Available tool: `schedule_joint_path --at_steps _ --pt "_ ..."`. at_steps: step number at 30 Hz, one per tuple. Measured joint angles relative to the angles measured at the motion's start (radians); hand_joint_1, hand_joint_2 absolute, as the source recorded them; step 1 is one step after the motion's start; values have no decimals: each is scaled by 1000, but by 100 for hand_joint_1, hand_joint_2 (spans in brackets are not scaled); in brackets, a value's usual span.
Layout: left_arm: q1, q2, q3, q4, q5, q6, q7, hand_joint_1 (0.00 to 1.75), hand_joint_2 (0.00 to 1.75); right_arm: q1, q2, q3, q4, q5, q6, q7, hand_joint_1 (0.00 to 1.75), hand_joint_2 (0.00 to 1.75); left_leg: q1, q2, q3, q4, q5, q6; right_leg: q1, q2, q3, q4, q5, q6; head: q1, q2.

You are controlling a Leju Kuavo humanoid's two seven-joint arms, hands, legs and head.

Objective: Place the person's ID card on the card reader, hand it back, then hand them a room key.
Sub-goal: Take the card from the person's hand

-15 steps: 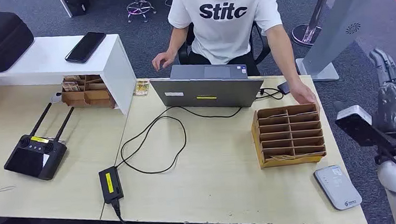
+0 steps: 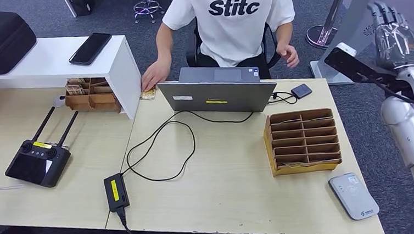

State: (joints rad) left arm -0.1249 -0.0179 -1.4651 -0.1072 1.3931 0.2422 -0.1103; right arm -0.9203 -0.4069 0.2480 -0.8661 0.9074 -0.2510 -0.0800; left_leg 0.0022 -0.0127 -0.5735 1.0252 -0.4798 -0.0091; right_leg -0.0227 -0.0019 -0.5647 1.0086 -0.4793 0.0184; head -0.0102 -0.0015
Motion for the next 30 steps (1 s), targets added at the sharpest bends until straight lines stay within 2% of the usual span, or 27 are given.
schedule_joint_path --at_steps 5,17,30 --pt "-1 0 -7 0 -1 0 3 0 175 -55 17 33 96 11 -2 12 0 175 0 0 0 0 0 0 0 -1 0 0 0 0 0 0" --pt "-4 0 -12 0 0 2 12 0 175 -94 50 60 195 14 -10 29 0 175 0 -1 0 0 0 0 0 -1 0 0 0 0 0 0" --pt "-4 -1 -13 0 11 3 13 0 175 -68 112 99 161 46 -17 10 0 175 0 -1 0 0 0 0 0 -1 -1 0 0 0 0 0"
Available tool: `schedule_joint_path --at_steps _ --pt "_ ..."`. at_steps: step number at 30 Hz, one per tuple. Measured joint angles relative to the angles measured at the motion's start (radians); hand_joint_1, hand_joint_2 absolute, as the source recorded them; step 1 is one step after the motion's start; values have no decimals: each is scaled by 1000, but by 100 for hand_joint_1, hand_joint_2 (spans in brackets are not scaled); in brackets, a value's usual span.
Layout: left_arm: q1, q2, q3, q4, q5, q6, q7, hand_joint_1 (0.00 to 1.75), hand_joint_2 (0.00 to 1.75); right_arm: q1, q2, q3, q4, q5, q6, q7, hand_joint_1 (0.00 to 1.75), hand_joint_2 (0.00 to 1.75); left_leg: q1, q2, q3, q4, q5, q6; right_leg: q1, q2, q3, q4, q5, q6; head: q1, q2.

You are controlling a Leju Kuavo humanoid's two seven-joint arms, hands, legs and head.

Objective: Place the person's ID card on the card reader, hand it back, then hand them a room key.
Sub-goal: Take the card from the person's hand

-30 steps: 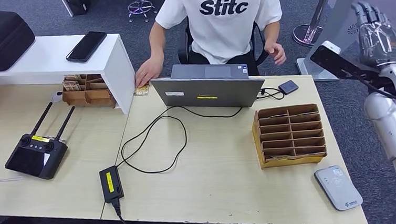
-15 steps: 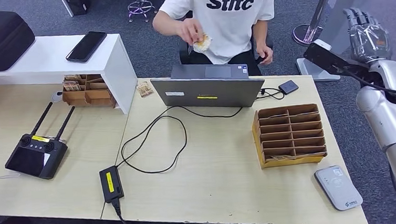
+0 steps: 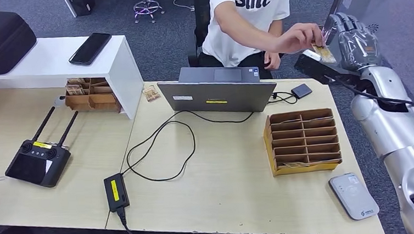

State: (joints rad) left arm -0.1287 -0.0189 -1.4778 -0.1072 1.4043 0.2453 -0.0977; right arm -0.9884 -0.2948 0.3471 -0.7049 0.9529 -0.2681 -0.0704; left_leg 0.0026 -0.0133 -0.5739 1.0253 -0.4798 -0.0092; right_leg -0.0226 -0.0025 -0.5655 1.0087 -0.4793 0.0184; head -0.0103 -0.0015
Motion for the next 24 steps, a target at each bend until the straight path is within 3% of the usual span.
schedule_joint_path --at_steps 2,3,4,6,7,8,24 --pt "0 0 0 0 1 0 0 0 175 8 6 4 -17 2 -2 3 0 175 0 0 0 0 0 0 0 0 0 0 0 0 0 0" --pt "0 0 0 0 2 0 0 0 175 12 8 6 -25 5 -5 5 10 175 0 0 0 0 0 0 0 0 0 0 0 0 0 0" --pt "0 0 -1 0 2 -1 0 0 175 16 9 7 -33 8 -11 7 39 175 0 0 0 0 0 0 0 0 0 0 0 0 0 0" --pt "0 0 -1 0 2 -1 0 0 175 23 10 11 -46 15 -26 12 126 175 0 0 0 0 0 0 0 0 0 0 0 0 0 0" --pt "0 0 -1 0 2 -1 0 0 175 27 10 13 -51 16 -34 14 160 175 0 0 0 0 0 0 0 0 0 0 0 0 0 0" --pt "0 -1 -2 0 2 -1 0 0 175 30 10 14 -57 16 -39 14 175 175 0 0 0 0 0 0 0 0 0 0 0 0 0 0" --pt "-1 0 -16 0 3 -1 0 0 175 67 8 -28 -93 -17 -75 3 175 175 0 0 0 0 0 0 0 0 -1 0 0 0 0 0"
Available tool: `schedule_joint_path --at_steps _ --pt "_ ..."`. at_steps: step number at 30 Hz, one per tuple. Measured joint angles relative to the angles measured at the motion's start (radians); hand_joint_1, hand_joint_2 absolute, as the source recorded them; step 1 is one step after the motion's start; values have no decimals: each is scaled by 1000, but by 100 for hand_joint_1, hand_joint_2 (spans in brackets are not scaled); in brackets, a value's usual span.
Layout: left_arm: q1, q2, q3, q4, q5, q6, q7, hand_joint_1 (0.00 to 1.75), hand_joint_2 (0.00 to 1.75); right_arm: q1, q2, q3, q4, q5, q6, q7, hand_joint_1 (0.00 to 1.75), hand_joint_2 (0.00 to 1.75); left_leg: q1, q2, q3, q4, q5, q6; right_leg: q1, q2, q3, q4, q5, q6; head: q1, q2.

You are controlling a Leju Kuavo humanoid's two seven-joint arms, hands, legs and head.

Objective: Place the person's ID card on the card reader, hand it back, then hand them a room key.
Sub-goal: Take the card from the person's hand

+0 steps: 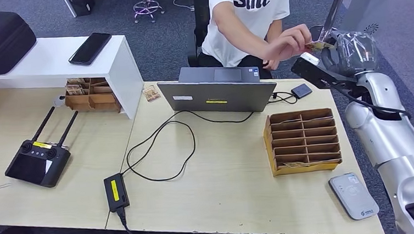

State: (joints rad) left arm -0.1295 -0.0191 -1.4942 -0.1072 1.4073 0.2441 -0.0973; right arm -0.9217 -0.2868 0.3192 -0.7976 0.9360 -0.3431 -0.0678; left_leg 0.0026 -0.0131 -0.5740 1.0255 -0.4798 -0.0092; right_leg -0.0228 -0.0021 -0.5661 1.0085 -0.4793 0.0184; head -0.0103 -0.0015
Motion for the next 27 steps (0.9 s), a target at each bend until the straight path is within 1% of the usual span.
schedule_joint_path --at_steps 4,9,12,17,19,21,25,27 --pt "0 0 0 0 6 0 0 0 175 22 -3 -25 -25 -46 -13 -22 175 175 0 0 0 0 0 0 0 0 0 0 0 0 0 0" --pt "0 0 0 0 14 2 0 0 175 85 -12 -76 -91 -132 -15 -59 175 175 0 0 0 0 0 0 0 0 0 0 0 0 0 0" --pt "1 0 0 0 22 5 0 0 175 142 -24 -112 -154 -186 -15 -84 175 175 0 -1 0 0 0 0 0 -1 0 0 0 0 0 0" --pt "3 -1 0 0 37 9 -3 0 175 270 -47 -196 -294 -301 2 -119 175 175 0 -1 -1 0 0 0 0 -2 0 -1 0 0 0 0" --pt "4 -1 0 0 43 12 -7 0 175 320 -54 -234 -350 -361 28 -131 175 175 0 -1 -1 0 0 0 0 -2 0 -1 0 0 0 0" --pt "5 -2 0 0 51 17 -11 0 175 374 -59 -275 -402 -448 68 -148 175 175 0 -1 -1 0 0 0 0 -2 -1 -1 0 0 0 0" --pt "8 -7 1 0 70 27 -21 0 175 511 -62 -372 -510 -709 218 -215 175 175 0 -3 -2 0 -1 0 0 -4 -1 -1 -1 0 0 0" --pt "10 -8 1 0 78 31 -24 0 175 586 -62 -419 -561 -764 248 -243 175 175 0 -4 -2 0 -1 0 0 -5 -1 -1 -1 1 0 0"
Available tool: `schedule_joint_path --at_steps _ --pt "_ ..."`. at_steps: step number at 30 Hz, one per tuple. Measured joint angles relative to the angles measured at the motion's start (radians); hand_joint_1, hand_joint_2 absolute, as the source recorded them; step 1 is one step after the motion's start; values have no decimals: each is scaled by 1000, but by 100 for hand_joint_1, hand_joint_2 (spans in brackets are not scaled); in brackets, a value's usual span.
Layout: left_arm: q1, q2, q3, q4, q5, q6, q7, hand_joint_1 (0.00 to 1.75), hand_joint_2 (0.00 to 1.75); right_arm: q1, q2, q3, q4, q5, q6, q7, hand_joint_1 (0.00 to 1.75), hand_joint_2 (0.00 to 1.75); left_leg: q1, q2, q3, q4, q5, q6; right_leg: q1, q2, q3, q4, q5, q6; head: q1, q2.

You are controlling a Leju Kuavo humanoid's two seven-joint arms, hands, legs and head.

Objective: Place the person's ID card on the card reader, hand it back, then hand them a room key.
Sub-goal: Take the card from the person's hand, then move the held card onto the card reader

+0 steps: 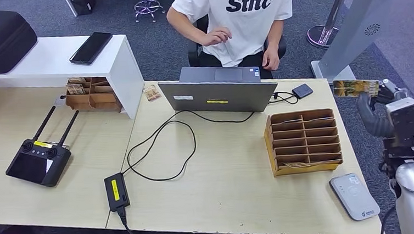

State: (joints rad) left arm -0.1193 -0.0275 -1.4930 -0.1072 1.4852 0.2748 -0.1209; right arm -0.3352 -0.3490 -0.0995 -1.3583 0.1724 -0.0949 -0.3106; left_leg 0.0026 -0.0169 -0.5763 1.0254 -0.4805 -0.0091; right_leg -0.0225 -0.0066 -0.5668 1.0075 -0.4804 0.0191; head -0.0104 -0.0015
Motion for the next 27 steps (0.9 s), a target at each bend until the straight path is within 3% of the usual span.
schedule_joint_path --at_steps 7,13,27 --pt "8 -2 8 0 23 10 -4 0 175 250 13 -134 -156 38 -26 -34 175 175 0 0 -1 0 -1 0 0 -1 -1 0 -1 0 0 0" --pt "12 -6 20 0 36 12 -19 0 175 390 62 -233 -207 20 -23 -56 175 175 0 0 -1 0 -1 0 0 0 -1 0 -2 -1 0 0" --pt "14 -11 25 0 57 20 -23 0 175 486 236 -402 -172 96 74 -77 175 175 0 1 -1 -1 -1 0 0 0 -1 0 -2 -1 0 0"
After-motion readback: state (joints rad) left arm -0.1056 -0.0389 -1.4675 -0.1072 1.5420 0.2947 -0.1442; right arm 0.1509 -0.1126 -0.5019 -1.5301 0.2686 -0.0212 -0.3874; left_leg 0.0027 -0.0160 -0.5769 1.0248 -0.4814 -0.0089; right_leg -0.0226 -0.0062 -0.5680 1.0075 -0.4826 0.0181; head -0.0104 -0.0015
